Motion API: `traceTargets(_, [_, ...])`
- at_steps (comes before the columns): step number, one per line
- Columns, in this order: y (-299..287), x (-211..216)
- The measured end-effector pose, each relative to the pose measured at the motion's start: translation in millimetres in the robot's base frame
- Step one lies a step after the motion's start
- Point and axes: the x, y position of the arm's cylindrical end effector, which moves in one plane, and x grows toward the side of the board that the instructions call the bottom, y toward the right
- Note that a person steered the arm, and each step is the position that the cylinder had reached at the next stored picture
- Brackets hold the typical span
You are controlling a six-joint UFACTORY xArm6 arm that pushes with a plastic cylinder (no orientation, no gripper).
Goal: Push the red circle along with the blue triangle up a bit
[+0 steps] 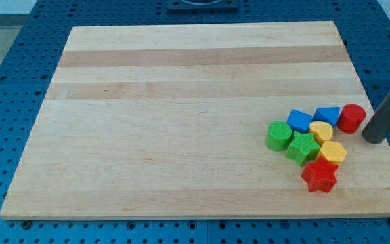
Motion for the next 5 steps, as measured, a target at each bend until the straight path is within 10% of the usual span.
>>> traceTargets(5, [-59.3,-26.1])
